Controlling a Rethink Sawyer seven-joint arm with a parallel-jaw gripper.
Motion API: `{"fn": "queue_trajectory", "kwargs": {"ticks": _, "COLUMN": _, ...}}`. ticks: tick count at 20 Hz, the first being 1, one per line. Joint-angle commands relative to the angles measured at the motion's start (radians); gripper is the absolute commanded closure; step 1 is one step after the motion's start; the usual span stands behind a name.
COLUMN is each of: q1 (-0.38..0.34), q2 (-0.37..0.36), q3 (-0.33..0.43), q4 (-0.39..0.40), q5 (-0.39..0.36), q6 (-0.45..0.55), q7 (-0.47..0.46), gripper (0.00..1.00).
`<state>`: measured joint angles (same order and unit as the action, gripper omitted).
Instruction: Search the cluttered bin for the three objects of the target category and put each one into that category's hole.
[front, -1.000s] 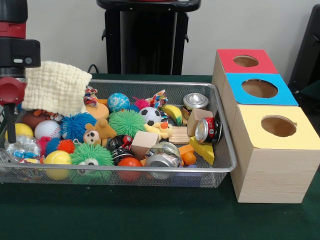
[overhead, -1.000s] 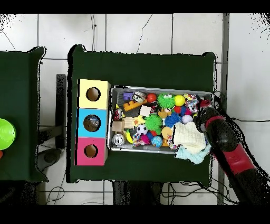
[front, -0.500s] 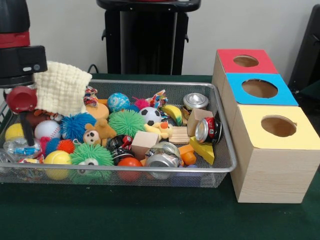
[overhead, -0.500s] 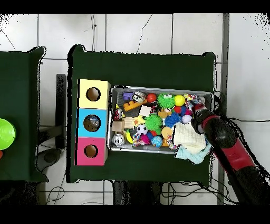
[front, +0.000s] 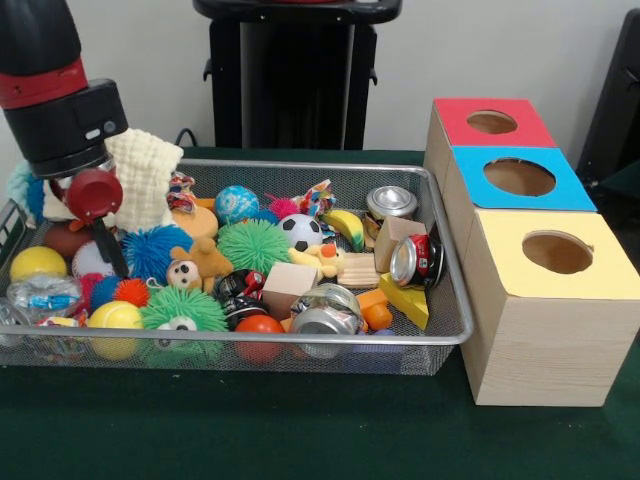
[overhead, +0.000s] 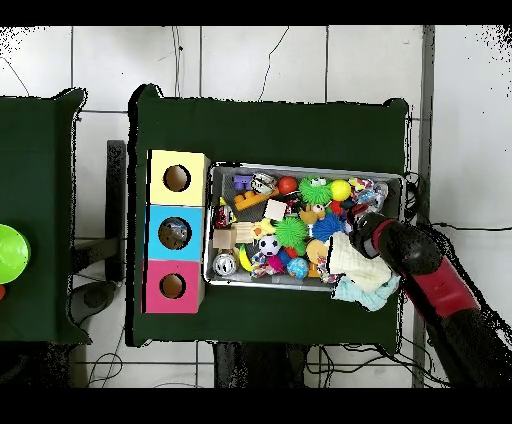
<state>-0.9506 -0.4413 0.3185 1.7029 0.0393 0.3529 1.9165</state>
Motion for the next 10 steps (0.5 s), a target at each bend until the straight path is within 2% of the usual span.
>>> {"fn": "queue_trajectory", "kwargs": {"ticks": 1, "q1": -0.009, "q2": 0.022, "q3": -0.016, "q4": -0.055, "q5": 0.027, "q6": 0.091, "q7": 0.081, "gripper": 0.0}}
{"fn": "queue_trajectory", "kwargs": {"ticks": 4, "q1": -0.005, "q2": 0.022, "q3": -0.04, "q4": -0.093, "q5": 0.028, "q6": 0.133, "q7": 0.074, "gripper": 0.0}}
{"fn": "queue_trajectory", "kwargs": {"ticks": 6, "q1": 0.007, "q2": 0.007, "q3": -0.06, "q4": -0.095, "q5": 0.033, "q6": 0.124, "q7": 0.097, "gripper": 0.0}}
{"fn": "queue_trajectory", "kwargs": {"ticks": 10, "q1": 0.029, "q2": -0.034, "q3": -0.086, "q4": -0.067, "q5": 0.014, "q6": 0.026, "q7": 0.122, "gripper": 0.0}}
